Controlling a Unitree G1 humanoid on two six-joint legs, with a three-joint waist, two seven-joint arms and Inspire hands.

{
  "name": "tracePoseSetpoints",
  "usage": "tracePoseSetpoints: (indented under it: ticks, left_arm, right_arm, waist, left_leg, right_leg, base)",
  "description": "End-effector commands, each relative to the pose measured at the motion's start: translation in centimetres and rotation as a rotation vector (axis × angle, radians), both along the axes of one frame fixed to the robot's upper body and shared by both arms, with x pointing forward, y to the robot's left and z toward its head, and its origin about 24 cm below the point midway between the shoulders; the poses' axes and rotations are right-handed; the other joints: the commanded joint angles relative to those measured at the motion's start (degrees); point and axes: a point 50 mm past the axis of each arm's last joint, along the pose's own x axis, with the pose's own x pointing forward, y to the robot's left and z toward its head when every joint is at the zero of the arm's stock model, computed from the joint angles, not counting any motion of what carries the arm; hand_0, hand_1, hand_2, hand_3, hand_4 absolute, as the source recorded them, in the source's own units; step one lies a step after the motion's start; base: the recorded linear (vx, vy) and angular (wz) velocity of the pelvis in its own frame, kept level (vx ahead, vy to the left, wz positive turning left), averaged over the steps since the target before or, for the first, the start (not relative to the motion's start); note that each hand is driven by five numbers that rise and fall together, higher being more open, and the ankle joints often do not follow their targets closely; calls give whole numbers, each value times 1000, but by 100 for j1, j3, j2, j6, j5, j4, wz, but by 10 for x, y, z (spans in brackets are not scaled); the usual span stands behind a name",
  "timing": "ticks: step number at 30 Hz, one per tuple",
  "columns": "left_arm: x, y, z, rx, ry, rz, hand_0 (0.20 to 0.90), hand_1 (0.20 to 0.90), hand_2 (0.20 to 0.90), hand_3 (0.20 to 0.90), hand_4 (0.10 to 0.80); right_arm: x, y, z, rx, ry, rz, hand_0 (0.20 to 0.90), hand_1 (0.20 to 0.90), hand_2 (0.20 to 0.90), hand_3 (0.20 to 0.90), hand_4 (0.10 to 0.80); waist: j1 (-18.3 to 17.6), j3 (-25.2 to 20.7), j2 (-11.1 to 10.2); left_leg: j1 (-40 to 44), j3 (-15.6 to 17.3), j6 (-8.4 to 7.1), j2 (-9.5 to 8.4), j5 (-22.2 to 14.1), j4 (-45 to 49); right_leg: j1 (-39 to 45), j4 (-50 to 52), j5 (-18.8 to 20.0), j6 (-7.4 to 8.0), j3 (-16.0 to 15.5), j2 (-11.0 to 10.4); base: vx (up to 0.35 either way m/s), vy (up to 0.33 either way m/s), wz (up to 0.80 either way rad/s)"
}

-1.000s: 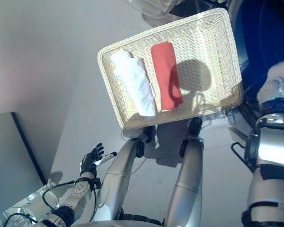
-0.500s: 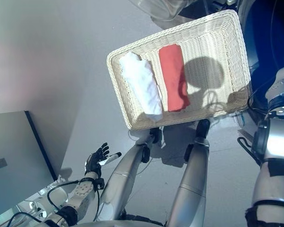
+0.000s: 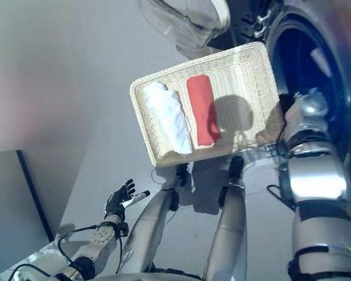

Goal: Pick up the clothes and place them into the washing machine

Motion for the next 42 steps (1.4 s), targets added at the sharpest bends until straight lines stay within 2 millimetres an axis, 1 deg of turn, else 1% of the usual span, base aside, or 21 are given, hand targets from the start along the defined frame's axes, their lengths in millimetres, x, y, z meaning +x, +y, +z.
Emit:
tracePoseSetpoints:
  ticks: [1, 2, 3, 4, 6, 7, 9, 14, 17, 18, 19, 20, 21, 24, 28, 33, 34, 38, 39, 41, 42]
  left_arm:
    - [-19, 41, -8, 64, 48, 109, 900, 900, 900, 900, 800]
    - [-18, 43, -7, 69, 49, 108, 900, 900, 900, 900, 800]
    - [-18, 48, -7, 85, 52, 115, 900, 900, 900, 900, 800]
    - [-17, 50, -6, 94, 54, 119, 900, 900, 900, 900, 800]
    - [-17, 51, -6, 94, 54, 119, 900, 900, 900, 900, 800]
    - [-18, 54, -6, 102, 59, 134, 900, 900, 900, 900, 800]
    - [-19, 58, -7, 113, 67, 138, 900, 900, 900, 900, 800]
    - [-17, 67, -5, 164, 77, 138, 900, 900, 900, 900, 800]
    - [-12, 68, -1, 183, 58, 141, 900, 900, 900, 900, 800]
    - [-10, 69, 0, 183, 49, 144, 900, 900, 900, 900, 800]
    - [-6, 68, 3, 181, 25, 143, 900, 900, 900, 900, 800]
    - [-6, 68, 4, 182, 24, 142, 900, 900, 900, 900, 800]
    - [-2, 67, 7, 179, 3, 136, 900, 900, 900, 900, 800]
    - [2, 65, 12, 172, -30, 128, 900, 900, 900, 900, 800]
    - [7, 66, 19, 185, -73, 120, 900, 900, 900, 900, 800]
    - [12, 63, 25, 186, -106, 119, 900, 900, 900, 900, 800]
    - [16, 60, 28, 177, -125, 116, 900, 900, 900, 900, 800]
    - [23, 55, 32, 175, -147, 107, 900, 900, 900, 900, 800]
    - [27, 50, 36, 162, -171, 105, 900, 900, 900, 900, 800]
    - [31, 46, 41, 149, -197, 96, 900, 900, 900, 900, 800]
    - [31, 45, 41, 149, -198, 96, 900, 900, 900, 900, 800]
  right_arm:
    - [-2, -5, 11, -144, 0, 63, 900, 900, 900, 900, 800]
    - [-1, -3, 1, -131, 42, 91, 900, 900, 900, 900, 800]
    - [4, 9, -9, -133, 65, 119, 900, 900, 900, 900, 800]
    - [5, 14, -17, -124, 85, 140, 900, 900, 900, 900, 800]
    - [5, 14, -17, -124, 85, 140, 900, 900, 900, 900, 800]
    - [6, 22, -30, -117, 116, 159, 900, 900, 900, 900, 800]
    - [6, 29, -44, -141, 170, 203, 900, 900, 900, 900, 800]
    - [1, 35, -74, -147, 301, 192, 900, 900, 900, 900, 800]
    - [-1, 40, -86, -114, 320, 185, 900, 900, 900, 900, 800]
    - [-1, 42, -89, -111, 325, 183, 900, 900, 900, 900, 800]
    - [-2, 44, -93, -110, 338, 184, 900, 900, 900, 900, 800]
    - [-2, 44, -93, -109, 336, 183, 900, 900, 900, 900, 800]
    - [-6, 42, -101, -91, 358, 165, 900, 900, 900, 900, 800]
    - [-8, 43, -107, -88, 382, 163, 900, 900, 900, 900, 800]
    - [-12, 49, -121, -69, 422, 157, 900, 900, 900, 900, 800]
    - [-9, 54, -119, -77, 420, 162, 900, 900, 900, 900, 800]
    - [-6, 60, -116, -111, 433, 174, 900, 900, 900, 900, 800]
    - [-1, 65, -108, -152, 437, 179, 900, 900, 900, 900, 800]
    - [2, 66, -101, -197, 444, 173, 900, 900, 900, 900, 800]
    - [5, 65, -92, -212, 438, 160, 900, 900, 900, 900, 800]
    - [6, 65, -91, -213, 437, 160, 900, 900, 900, 900, 800]
  waist:
    - [163, -43, -169]
    - [193, -42, -202]
    - [238, -29, -273]
    - [255, -12, -312]
    - [252, -4, -313]
    - [292, 3, -392]
    - [332, 24, -483]
    - [488, 76, -650]
    - [565, 118, -709]
    - [582, 91, -735]
    - [609, 120, -748]
    - [611, 158, -734]
    - [662, 142, -739]
    - [719, 177, -720]
    - [873, 304, -665]
    - [963, 417, -649]
    - [1036, 488, -629]
    - [1088, 605, -572]
    - [1127, 691, -514]
    - [1149, 758, -440]
    - [1149, 758, -440]
  left_leg:
    - [-57, 16, -138, -86, 30, -70]
    - [8, -6, -147, -89, 70, -152]
    - [128, -42, -159, -92, 122, -252]
    - [189, -60, -158, -102, 133, -291]
    - [202, -63, -158, -103, 136, -297]
    - [288, -100, -149, -127, 157, -332]
    - [366, -146, -147, -152, 170, -362]
    - [458, -284, -132, -218, 201, -385]
    - [437, -370, -116, -251, 211, -362]
    - [493, -415, -136, -254, 21, -341]
    - [463, -441, -132, -270, 28, -325]
    - [393, -415, -110, -283, 211, -326]
    - [417, -493, -132, -305, 42, -319]
    - [365, -552, -134, -333, 55, -308]
    - [210, -660, -120, -401, 89, -278]
    - [23, -705, -133, -442, 122, -261]
    - [-76, -740, -140, -464, 149, -259]
    - [-267, -785, -151, -509, 180, -225]
    - [-364, -817, -156, -537, 199, -225]
    - [-513, -822, -158, -572, 211, -198]
    - [-525, -822, -158, -574, 210, -191]
  right_leg:
    - [885, -1032, 219, -67, -369, 107]
    - [972, -1116, 258, -52, -410, 98]
    - [1124, -1233, 286, -29, -477, 67]
    - [1203, -1276, 312, -13, -506, 51]
    - [1216, -1282, 313, -13, -509, 50]
    - [1368, -1368, 338, -1, -575, 20]
    - [1526, -1468, 370, 20, -651, -16]
    - [1765, -1577, 416, 60, -824, -92]
    - [1774, -1555, 397, 57, -896, -121]
    - [1822, -1510, 214, 95, -858, -100]
    - [1818, -1498, 208, 94, -888, -109]
    - [1770, -1523, 371, 49, -951, -133]
    - [1806, -1483, 197, 94, -935, -131]
    - [1807, -1463, 181, 102, -997, -163]
    - [1693, -1370, 155, 117, -1081, -228]
    - [1506, -1262, 121, 114, -1139, -275]
    - [1417, -1206, 95, 117, -1174, -303]
    - [1225, -1043, 26, 100, -1197, -357]
    - [1128, -974, -12, 87, -1215, -380]
    - [982, -881, -48, 76, -1222, -407]
    - [968, -870, -52, 76, -1221, -410]
  base:
    - [-97, -16, 21]
    - [29, -1, 27]
    - [36, 1, 24]
    - [28, 8, 15]
    - [15, 6, 12]
    - [29, 17, 14]
    - [34, 11, 17]
    - [18, -12, 20]
    - [56, -20, 20]
    - [125, -45, 15]
    - [12, 3, 18]
    - [9, -2, 20]
    - [16, 0, 17]
    - [39, -12, 15]
    - [-1, 5, 16]
    - [-8, 9, 13]
    - [-6, 3, 12]
    - [-11, 4, 17]
    - [-15, 15, 22]
    - [-18, 20, 22]
    - [-13, 38, 15]
